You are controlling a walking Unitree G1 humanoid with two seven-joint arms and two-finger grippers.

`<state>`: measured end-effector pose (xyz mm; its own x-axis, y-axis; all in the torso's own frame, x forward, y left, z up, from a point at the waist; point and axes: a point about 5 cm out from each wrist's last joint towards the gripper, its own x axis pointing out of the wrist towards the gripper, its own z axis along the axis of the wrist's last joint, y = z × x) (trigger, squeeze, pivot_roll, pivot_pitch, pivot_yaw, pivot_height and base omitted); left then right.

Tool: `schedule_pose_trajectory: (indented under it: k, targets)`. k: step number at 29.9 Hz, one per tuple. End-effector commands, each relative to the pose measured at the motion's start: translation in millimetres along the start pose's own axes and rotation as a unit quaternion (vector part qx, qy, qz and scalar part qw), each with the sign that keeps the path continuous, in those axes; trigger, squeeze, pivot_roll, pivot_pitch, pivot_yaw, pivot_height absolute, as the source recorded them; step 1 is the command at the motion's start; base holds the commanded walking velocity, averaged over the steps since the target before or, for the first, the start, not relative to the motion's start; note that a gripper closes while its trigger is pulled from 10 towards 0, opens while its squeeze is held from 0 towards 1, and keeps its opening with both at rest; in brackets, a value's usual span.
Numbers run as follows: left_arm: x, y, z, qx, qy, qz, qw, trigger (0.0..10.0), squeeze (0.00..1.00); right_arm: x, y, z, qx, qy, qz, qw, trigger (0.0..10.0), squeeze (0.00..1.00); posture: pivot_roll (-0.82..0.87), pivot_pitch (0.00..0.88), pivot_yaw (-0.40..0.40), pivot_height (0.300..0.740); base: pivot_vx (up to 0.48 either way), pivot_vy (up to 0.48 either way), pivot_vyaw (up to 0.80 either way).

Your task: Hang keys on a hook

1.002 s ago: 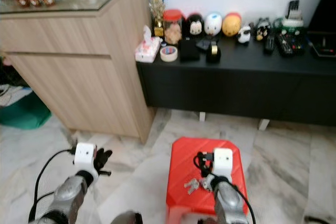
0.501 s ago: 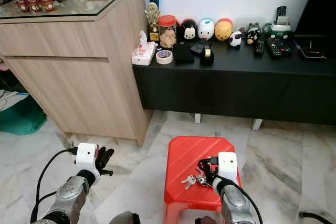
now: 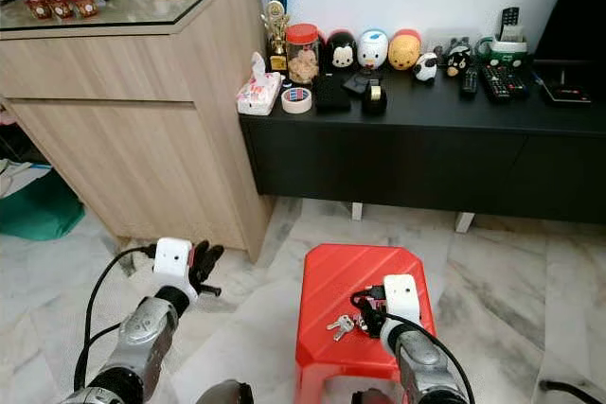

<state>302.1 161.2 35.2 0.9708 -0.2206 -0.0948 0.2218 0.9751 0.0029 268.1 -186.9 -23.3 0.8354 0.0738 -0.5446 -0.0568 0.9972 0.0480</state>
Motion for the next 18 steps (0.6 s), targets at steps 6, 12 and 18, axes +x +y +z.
schedule_pose_trajectory:
  k: [6,12,18]
  targets:
    - [2.4,-2.8,3.2,-0.003,0.0,-0.006,1.0,10.0,0.0,2.9,11.6,22.0,0.028,-0.085,-0.021,0.996,10.0,0.0,-0.03,0.027,0.07,0.648,0.0,0.0,0.0]
    - [2.1,-4.9,6.5,-0.004,-0.009,-0.008,1.0,10.0,0.0,-0.9,12.0,14.3,0.036,-0.093,-0.028,0.995,10.0,0.0,-0.04,0.033,0.074,0.624,0.0,0.0,0.0]
    - [-1.1,-2.7,12.2,-0.003,-0.021,-0.002,1.0,10.0,0.0,-5.5,10.7,0.1,0.029,-0.074,-0.021,0.997,10.0,0.0,-0.04,0.028,0.073,0.62,0.0,0.0,0.0]
